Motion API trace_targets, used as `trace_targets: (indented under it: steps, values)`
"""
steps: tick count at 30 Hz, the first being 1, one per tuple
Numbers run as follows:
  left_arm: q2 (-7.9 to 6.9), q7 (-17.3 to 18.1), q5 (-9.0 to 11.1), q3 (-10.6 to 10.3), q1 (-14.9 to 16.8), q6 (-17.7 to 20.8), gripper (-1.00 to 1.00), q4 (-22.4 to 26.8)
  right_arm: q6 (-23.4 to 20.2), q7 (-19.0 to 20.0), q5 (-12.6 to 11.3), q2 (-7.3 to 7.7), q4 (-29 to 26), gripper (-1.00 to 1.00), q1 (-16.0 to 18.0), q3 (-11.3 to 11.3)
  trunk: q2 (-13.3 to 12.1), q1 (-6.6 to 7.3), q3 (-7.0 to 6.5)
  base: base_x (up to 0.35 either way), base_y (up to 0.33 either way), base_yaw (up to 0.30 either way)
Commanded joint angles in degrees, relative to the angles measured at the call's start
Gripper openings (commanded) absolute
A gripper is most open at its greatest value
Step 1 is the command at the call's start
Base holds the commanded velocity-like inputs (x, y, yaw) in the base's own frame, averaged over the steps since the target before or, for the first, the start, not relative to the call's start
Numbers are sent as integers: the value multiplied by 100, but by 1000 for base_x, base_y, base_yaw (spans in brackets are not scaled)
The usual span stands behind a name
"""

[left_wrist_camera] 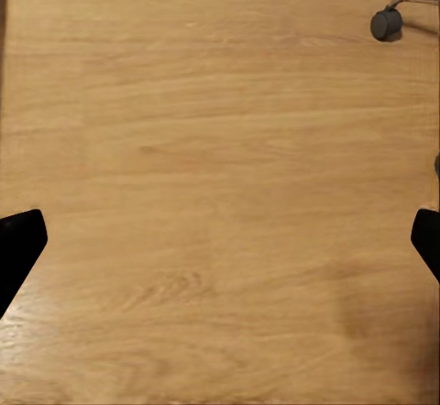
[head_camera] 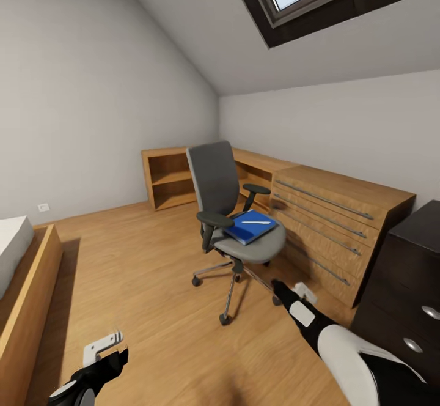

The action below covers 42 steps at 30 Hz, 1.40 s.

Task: In the bedroom, organize the workspace by keeping the computer under the desk, ensuring the monitor is on the desk, placing the keyboard on the desk next to the monitor, placing the mouse on the desk next to the keyboard, moving the folder from the swivel chair onto the desk next to the mouse, stacking the notebook on top of the folder with the pen on top of the notebook, and positioning the swivel chair next to the desk.

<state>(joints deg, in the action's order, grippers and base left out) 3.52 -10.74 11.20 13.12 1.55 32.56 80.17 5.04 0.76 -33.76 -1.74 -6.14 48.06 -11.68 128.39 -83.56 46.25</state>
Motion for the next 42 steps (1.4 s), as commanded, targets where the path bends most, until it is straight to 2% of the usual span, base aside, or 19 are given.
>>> trace_targets:
  steps: [1,5,6,11,13,14,16,20,24,30,31,38,42]
  values:
    - [4,-40,60,-10,3,-7,100,-79,123,3,158,-19,81,100,-4,-25,-39,24,-13,-2,0,0]
    - [2,-38,58,-125,3,-294,100,-490,524,-7,830,-58,429,100,-63,13,-199,112,-84,-1,0,0]
    - [-2,-37,58,-205,3,-543,100,-745,750,-13,1183,-65,544,100,-127,21,-239,134,-102,0,0,0]
    - [-1,-44,33,-477,3,-1402,100,-1314,1352,-18,1942,-75,672,100,-584,34,-440,243,-192,0,0,0]
    - [-6,-53,-88,-693,3,-2115,100,-1759,1876,-21,2352,-81,706,100,-1044,39,-520,287,-228,0,0,0]
    - [-6,-55,-139,-727,3,-2280,100,-1875,2011,-20,2420,-83,712,100,-1136,40,-560,309,-246,0,0,0]
    - [-8,-59,-364,-808,3,-2798,100,-2286,2433,-7,2586,-94,727,100,-1373,41,-640,353,-282,0,0,0]
    - [-9,-73,-544,-842,2,-3148,100,-2730,2679,3,2666,-114,734,100,-1604,39,-801,441,-354,0,0,0]
    - [-3,-90,-608,-857,3,-3268,100,-3034,2787,-4,2676,-117,736,100,-1754,36,-961,529,-426,0,0,0]
    - [6,-88,-636,-868,3,-3311,100,-3251,2830,-18,2664,-120,737,100,-1808,34,-1202,661,-533,0,0,0]
    - [8,-90,-641,-882,3,-3323,100,-3448,2841,-22,2664,-117,737,100,-1826,34,-1242,683,-551,0,0,0]
    - [9,-101,-645,-909,3,-3326,100,-3583,2844,-23,2670,-106,737,100,-1834,34,-1523,836,-677,0,0,0]
    - [4,-111,-646,-950,3,-3325,100,-3882,2846,-23,2674,-122,746,100,-1853,34,-1683,924,-749,0,0,-222]
